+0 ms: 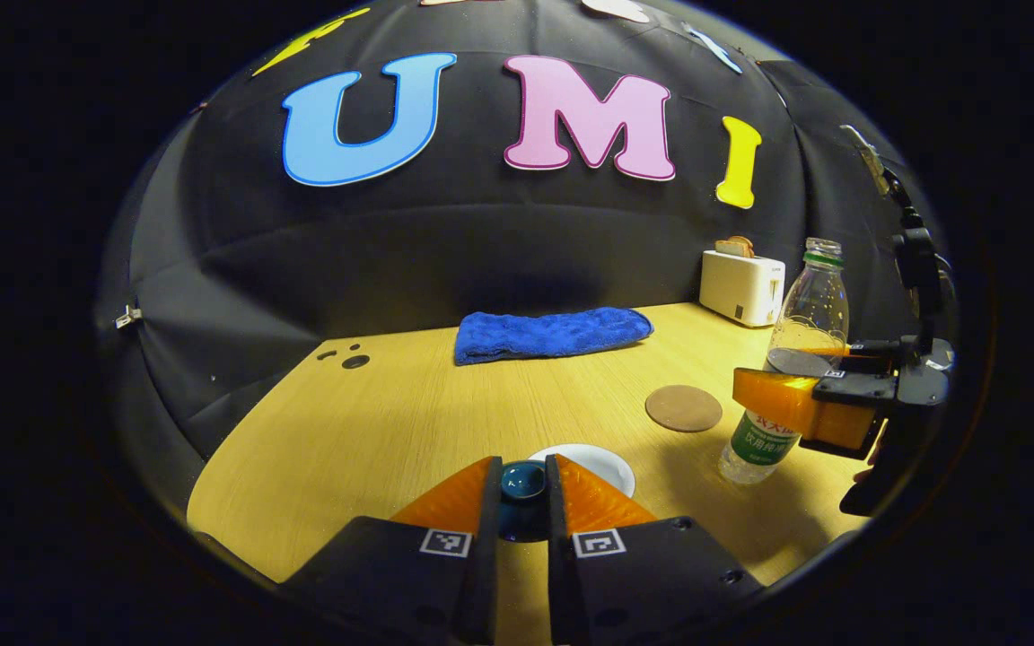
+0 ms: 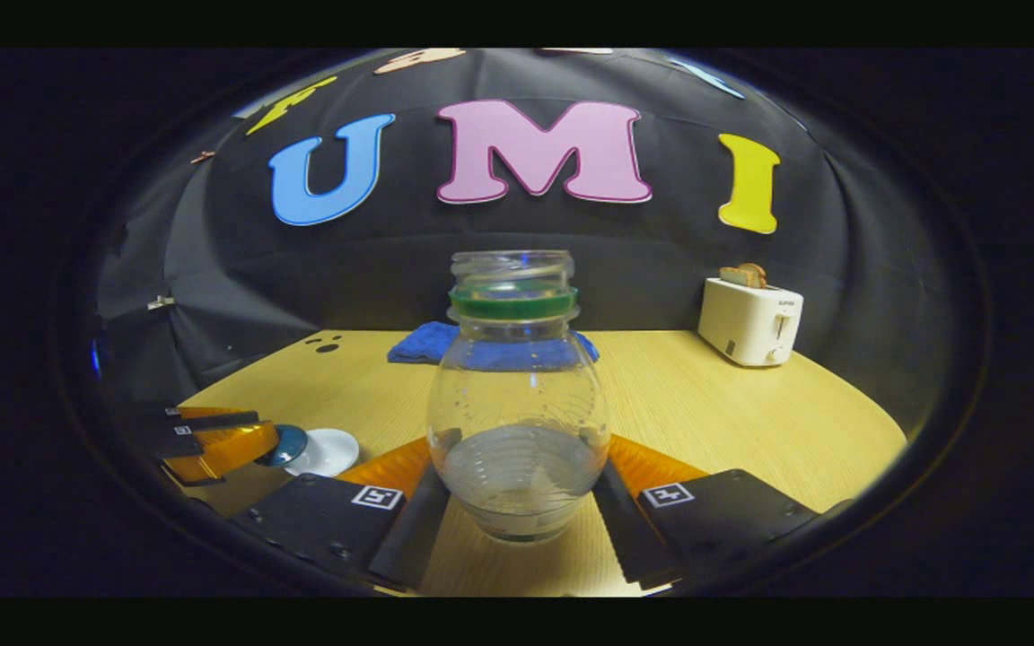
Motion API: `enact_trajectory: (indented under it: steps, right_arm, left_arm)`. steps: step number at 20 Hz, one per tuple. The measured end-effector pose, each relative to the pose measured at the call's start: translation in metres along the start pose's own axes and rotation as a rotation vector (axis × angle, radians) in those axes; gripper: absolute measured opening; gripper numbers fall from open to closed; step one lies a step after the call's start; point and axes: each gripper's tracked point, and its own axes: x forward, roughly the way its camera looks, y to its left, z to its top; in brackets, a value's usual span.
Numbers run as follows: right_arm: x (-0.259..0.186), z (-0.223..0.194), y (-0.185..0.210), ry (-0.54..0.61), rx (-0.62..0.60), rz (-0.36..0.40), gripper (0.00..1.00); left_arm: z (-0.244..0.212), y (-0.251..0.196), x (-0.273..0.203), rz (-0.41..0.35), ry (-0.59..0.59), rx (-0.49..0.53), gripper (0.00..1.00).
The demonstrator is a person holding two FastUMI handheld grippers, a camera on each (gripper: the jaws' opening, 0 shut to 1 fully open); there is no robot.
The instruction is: Open the teacup lid with one hand, grasp the water bottle and pour water into the teacup with the other hand; after pouring, place the water bottle on the coaster and then close the teacup lid.
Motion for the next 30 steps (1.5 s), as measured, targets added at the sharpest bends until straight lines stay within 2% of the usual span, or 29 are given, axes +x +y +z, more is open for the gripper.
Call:
enact_trajectory:
  steps: [3,4,5,8,14,18,24,30]
  right_arm:
    - [0.001,0.001,0.004,0.001,-0.043,0.02,0.81]
    - [0.002,0.003,0.003,-0.001,-0.07,0.015,0.75]
    - [0.001,0.006,0.004,-0.005,-0.099,0.022,0.77]
    - [0.004,0.017,0.006,-0.018,-0.201,0.035,0.75]
    - [0.016,0.025,0.007,0.007,-0.493,0.044,0.75]
    - [0.025,0.023,0.018,0.031,-0.639,0.069,0.74]
    - [0.039,0.014,0.044,0.045,-0.914,0.142,0.74]
    - [0.049,-0.005,0.055,0.072,-1.122,0.193,0.74]
  left_arm:
    - [0.0,0.003,-0.002,0.003,-0.003,-0.003,0.27]
    - [0.0,0.004,-0.003,0.005,-0.002,-0.006,0.27]
    - [-0.002,0.006,-0.005,0.009,-0.001,-0.011,0.27]
    - [-0.004,0.016,-0.01,0.026,0.0,-0.028,0.27]
    - [-0.001,0.043,-0.027,0.083,-0.019,-0.049,0.27]
    - [0.001,0.061,-0.041,0.114,-0.041,-0.085,0.27]
    - [-0.006,0.096,-0.057,0.174,-0.058,-0.113,0.27]
    - [-0.023,0.123,-0.068,0.227,-0.049,-0.165,0.27]
